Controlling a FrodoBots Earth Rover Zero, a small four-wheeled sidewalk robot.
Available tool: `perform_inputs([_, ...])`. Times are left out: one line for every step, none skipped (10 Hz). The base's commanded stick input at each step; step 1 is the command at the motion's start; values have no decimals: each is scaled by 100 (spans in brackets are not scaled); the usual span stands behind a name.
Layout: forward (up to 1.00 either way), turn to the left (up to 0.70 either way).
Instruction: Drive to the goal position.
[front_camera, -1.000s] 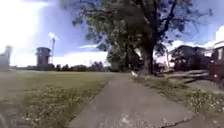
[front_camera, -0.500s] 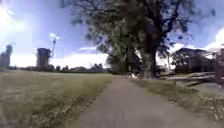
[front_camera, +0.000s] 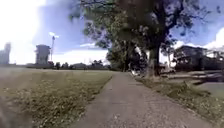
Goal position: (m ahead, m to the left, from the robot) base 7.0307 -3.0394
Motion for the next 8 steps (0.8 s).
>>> perform_inputs([100,0])
perform_inputs([100,0])
perform_inputs([100,0])
perform_inputs([100,0])
perform_inputs([100,0])
perform_inputs([100,0])
perform_inputs([100,0])
perform_inputs([100,-6])
